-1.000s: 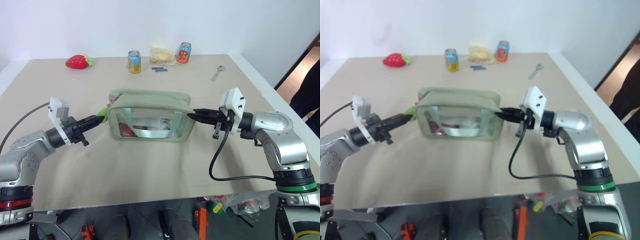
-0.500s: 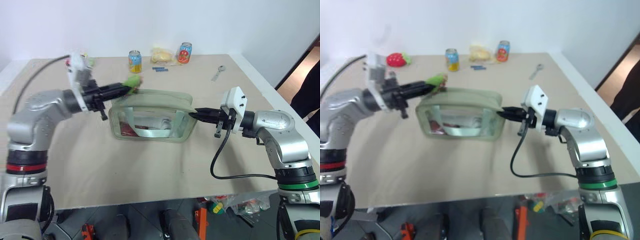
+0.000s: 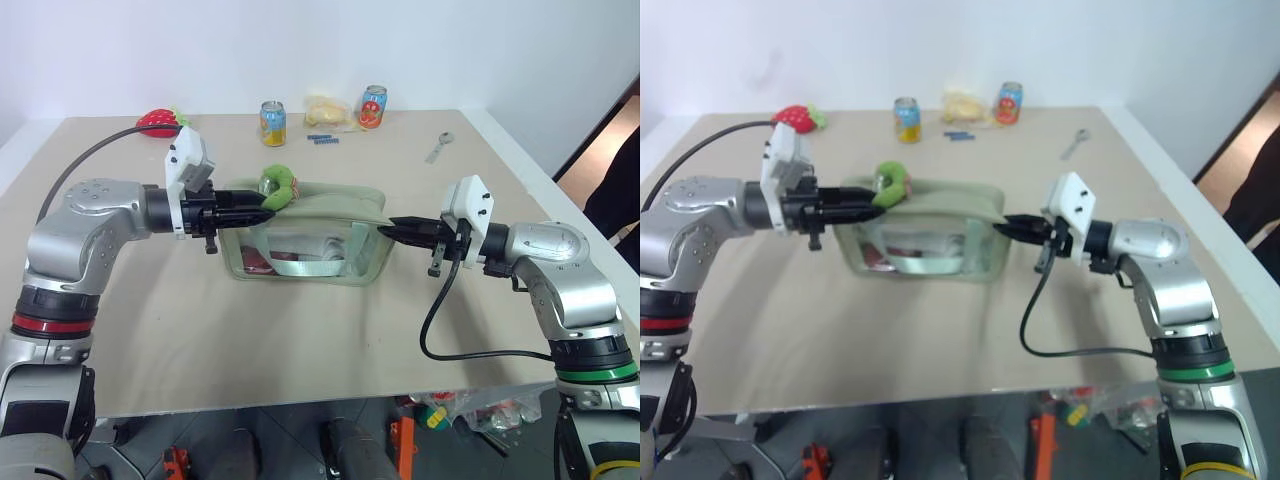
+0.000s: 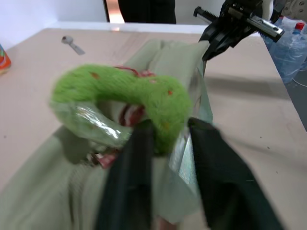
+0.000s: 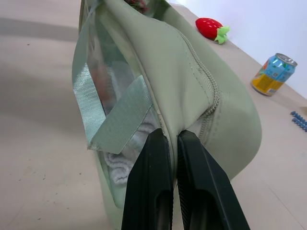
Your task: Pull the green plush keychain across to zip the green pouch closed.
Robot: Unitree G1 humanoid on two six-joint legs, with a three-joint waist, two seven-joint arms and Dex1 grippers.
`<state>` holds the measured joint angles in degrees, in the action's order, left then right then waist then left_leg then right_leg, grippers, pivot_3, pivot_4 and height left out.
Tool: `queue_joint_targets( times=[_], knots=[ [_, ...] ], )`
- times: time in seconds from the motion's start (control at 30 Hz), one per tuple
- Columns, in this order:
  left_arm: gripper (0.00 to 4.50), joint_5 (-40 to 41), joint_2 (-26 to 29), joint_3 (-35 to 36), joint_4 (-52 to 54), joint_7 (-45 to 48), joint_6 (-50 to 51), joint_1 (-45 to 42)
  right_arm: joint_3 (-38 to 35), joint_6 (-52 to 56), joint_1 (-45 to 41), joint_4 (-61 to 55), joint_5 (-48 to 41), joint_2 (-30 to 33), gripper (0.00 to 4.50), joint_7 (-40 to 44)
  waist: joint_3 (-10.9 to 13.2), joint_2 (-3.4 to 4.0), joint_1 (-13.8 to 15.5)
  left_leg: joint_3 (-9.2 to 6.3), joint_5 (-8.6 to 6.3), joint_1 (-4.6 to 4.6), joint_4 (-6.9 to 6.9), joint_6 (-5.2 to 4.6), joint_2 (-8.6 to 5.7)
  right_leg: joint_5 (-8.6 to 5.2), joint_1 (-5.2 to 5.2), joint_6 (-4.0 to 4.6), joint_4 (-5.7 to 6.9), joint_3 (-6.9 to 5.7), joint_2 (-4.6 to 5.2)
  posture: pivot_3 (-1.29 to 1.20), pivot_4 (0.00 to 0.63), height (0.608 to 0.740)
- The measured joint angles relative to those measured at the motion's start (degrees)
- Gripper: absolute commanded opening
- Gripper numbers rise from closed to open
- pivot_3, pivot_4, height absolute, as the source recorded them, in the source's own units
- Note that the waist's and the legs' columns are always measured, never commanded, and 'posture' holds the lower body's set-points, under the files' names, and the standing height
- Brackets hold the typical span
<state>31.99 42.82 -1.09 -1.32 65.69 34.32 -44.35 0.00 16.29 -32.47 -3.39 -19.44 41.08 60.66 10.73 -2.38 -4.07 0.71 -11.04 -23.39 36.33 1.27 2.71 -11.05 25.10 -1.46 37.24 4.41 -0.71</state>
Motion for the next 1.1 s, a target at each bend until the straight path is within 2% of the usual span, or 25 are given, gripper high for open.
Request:
queue_joint_targets(
  times=[0.2,0.37,0.5,0.57,0.73,0.77,0.93,1.1],
  knots=[
    [4.42,0.14,3.73,3.82,0.39,-0.18,1.22,1.24,0.18,-0.16,-0.24,0.12,-0.01,-0.12,0.00,0.32,0.00,0.00,-0.05,0.00,0.00,0.00,-0.01,0.00,0.02,-0.01,0.02,0.01,0.00,-0.01,-0.01,0.00,0.150,0.740],
    [4.47,-0.41,7.29,6.82,3.55,-0.89,1.15,9.33,0.67,-0.63,-0.89,0.79,0.03,-0.39,0.00,0.62,0.00,0.00,-0.17,0.01,0.00,-0.01,-0.04,0.00,0.04,-0.04,0.04,0.06,0.00,-0.02,0.00,0.00,0.150,0.740],
    [4.47,-0.32,7.54,10.38,7.12,-3.50,1.20,16.17,0.88,-0.73,-1.27,1.36,0.11,-0.65,0.00,0.74,0.00,0.00,-0.16,0.03,0.00,0.01,-0.03,0.00,0.05,-0.04,0.03,0.06,0.01,-0.02,0.01,0.00,0.150,0.740],
    [4.47,-0.31,7.12,11.68,9.12,-5.57,1.19,19.21,0.99,-0.83,-1.42,1.43,0.17,-0.77,0.00,0.83,0.00,0.00,-0.16,0.04,0.00,0.03,-0.02,0.00,0.07,-0.03,0.02,0.06,0.01,-0.02,0.01,0.00,0.150,0.740],
    [4.47,0.97,0.90,13.39,12.26,-11.43,0.89,21.74,1.21,-1.40,-1.86,2.47,0.50,-0.94,0.00,1.16,0.00,-0.01,-0.08,0.04,0.00,0.05,0.02,0.00,0.06,-0.02,-0.01,0.05,0.01,-0.03,0.01,0.00,0.150,0.740],
    [3.95,1.00,-0.11,13.38,12.61,-12.37,0.59,21.86,1.28,-1.51,-1.94,2.54,0.51,-0.99,0.00,1.38,0.00,-0.01,-0.11,0.05,0.00,0.06,0.02,0.00,0.06,-0.02,0.00,0.05,0.01,-0.03,0.00,0.00,0.150,0.740],
    [2.30,0.60,-5.21,13.30,12.38,-16.69,-1.98,21.90,1.40,-1.38,-2.31,2.62,0.52,-1.00,0.00,1.76,0.00,-0.01,-0.15,0.04,0.00,0.06,0.01,0.00,0.07,0.01,0.01,0.04,0.04,-0.03,-0.02,0.00,0.150,0.740],
    [0.62,0.35,-5.57,13.25,11.36,-17.70,-3.19,21.20,1.26,0.34,-2.28,2.36,-0.34,-0.82,0.00,2.07,-0.01,-0.01,-0.17,0.05,0.00,0.07,0.01,0.00,0.07,0.01,0.00,0.04,0.04,-0.03,-0.02,0.00,0.150,0.740]
  ],
)
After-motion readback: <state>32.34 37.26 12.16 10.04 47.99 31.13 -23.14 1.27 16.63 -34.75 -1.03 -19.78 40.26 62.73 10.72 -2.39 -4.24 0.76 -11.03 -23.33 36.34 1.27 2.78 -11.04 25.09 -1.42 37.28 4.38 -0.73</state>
